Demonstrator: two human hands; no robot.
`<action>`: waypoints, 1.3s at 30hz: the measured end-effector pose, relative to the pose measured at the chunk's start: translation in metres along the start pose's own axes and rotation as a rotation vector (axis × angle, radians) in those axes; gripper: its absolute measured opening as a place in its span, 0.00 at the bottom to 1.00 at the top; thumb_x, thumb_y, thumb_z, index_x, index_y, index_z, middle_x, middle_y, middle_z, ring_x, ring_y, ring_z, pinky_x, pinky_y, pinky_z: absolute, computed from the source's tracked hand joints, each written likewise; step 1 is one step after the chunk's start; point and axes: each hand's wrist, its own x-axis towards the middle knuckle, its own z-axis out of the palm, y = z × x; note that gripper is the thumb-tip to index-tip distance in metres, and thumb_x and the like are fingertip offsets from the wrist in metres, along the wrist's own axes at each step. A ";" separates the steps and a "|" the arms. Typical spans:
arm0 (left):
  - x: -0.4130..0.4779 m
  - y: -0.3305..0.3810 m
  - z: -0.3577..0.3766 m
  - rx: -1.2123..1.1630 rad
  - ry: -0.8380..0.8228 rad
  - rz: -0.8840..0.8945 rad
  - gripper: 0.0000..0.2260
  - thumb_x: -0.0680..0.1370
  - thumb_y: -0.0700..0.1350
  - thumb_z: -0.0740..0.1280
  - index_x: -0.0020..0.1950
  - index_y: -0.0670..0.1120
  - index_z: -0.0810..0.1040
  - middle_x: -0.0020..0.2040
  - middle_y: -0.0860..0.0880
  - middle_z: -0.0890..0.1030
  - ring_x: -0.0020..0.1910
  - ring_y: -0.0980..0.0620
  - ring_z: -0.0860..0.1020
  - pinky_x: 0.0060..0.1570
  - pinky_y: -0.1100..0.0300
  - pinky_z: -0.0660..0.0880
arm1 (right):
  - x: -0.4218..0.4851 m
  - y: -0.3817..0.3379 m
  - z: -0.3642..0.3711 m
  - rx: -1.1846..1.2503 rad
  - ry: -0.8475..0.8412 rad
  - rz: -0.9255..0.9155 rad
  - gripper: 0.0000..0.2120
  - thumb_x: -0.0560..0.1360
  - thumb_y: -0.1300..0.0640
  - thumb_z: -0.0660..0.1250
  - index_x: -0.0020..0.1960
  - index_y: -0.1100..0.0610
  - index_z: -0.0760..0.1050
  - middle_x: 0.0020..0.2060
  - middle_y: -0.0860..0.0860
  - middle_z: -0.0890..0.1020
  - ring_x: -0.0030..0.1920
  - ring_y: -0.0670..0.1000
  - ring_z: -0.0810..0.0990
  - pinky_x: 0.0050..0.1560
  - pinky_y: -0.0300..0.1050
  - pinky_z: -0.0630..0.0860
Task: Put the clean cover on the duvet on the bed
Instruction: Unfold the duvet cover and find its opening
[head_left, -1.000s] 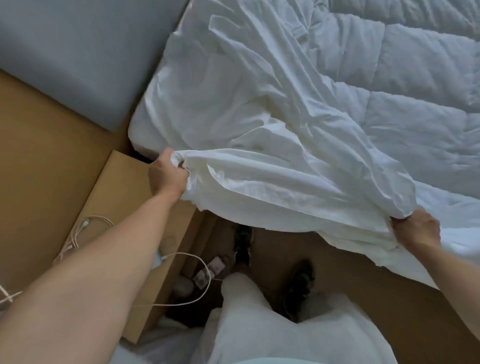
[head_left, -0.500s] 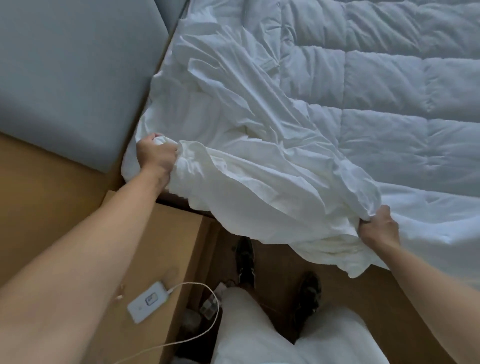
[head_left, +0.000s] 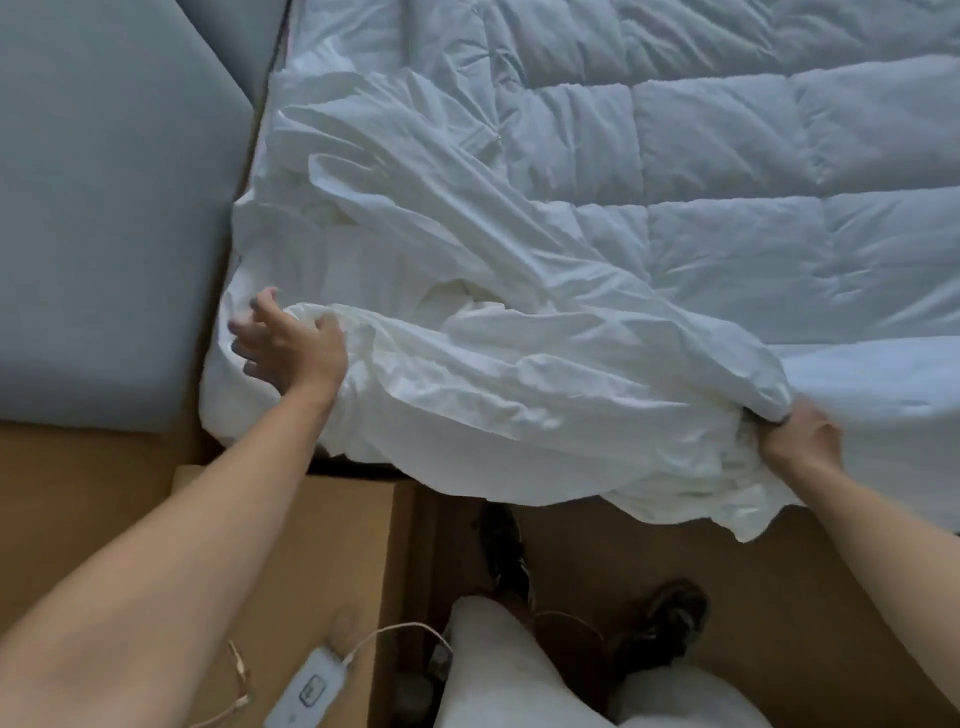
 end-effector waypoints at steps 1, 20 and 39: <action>-0.027 0.010 0.004 -0.005 0.080 0.151 0.23 0.71 0.49 0.68 0.64 0.45 0.71 0.66 0.40 0.70 0.64 0.37 0.70 0.61 0.46 0.66 | 0.003 -0.001 0.002 0.030 0.000 0.024 0.05 0.80 0.56 0.63 0.51 0.57 0.72 0.42 0.58 0.76 0.42 0.59 0.73 0.42 0.53 0.70; -0.216 0.085 0.132 0.635 -0.539 1.114 0.33 0.67 0.41 0.75 0.73 0.42 0.73 0.66 0.35 0.77 0.65 0.31 0.75 0.64 0.38 0.73 | 0.063 0.087 -0.012 0.096 -0.111 -0.342 0.32 0.64 0.26 0.71 0.52 0.51 0.76 0.42 0.51 0.80 0.41 0.57 0.78 0.40 0.49 0.72; -0.421 0.219 0.171 0.461 -0.555 1.274 0.41 0.67 0.55 0.74 0.76 0.49 0.61 0.72 0.42 0.64 0.68 0.39 0.66 0.67 0.45 0.61 | 0.175 0.133 -0.106 0.455 0.054 -0.100 0.33 0.62 0.29 0.76 0.51 0.55 0.76 0.49 0.55 0.84 0.48 0.59 0.81 0.40 0.47 0.70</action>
